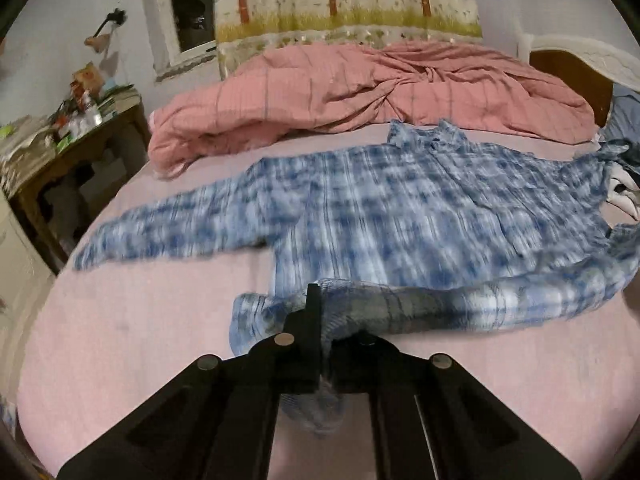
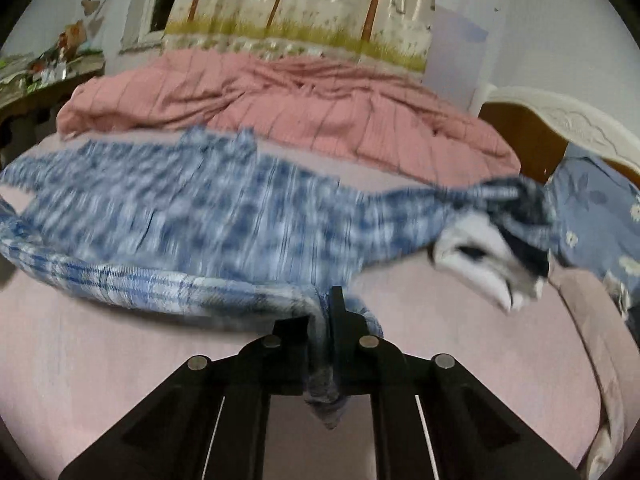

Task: Fold large clothes

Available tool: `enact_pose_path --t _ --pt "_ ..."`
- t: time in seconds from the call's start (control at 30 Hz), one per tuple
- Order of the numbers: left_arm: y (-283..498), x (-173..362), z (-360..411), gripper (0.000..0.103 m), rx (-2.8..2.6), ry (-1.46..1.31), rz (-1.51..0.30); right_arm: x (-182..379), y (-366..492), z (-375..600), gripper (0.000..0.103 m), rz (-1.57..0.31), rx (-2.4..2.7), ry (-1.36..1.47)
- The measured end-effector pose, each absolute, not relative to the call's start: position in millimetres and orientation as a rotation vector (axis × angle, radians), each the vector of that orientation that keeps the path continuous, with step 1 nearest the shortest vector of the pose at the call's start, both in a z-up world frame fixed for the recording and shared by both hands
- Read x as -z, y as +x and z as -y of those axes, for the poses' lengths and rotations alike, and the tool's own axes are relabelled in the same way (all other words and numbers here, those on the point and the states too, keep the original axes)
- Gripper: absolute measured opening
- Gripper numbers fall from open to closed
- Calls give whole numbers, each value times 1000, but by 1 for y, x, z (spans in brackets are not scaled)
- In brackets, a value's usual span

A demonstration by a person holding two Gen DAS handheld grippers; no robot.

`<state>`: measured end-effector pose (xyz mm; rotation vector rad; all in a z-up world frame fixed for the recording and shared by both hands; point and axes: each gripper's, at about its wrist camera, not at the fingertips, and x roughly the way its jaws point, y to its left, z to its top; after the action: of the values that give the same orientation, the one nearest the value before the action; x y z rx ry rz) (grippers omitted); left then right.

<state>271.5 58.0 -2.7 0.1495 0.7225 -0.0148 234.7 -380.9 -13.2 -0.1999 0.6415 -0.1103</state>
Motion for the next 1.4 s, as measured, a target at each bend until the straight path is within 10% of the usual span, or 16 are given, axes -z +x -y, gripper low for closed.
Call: enact_pose_path --t 0.9,1.03,1.17,1.4 --pt "390 77 -55 9 17 82 -765 88 387 394 8 -753 103 -79" --pt "373 64 -47 43 36 93 -684 84 379 396 25 -729 103 -52" --pt "359 50 -39 55 50 119 -590 73 365 397 76 -647 141 -56" --pt "341 33 -35 55 104 82 -483 46 334 390 76 -441 95 -47"
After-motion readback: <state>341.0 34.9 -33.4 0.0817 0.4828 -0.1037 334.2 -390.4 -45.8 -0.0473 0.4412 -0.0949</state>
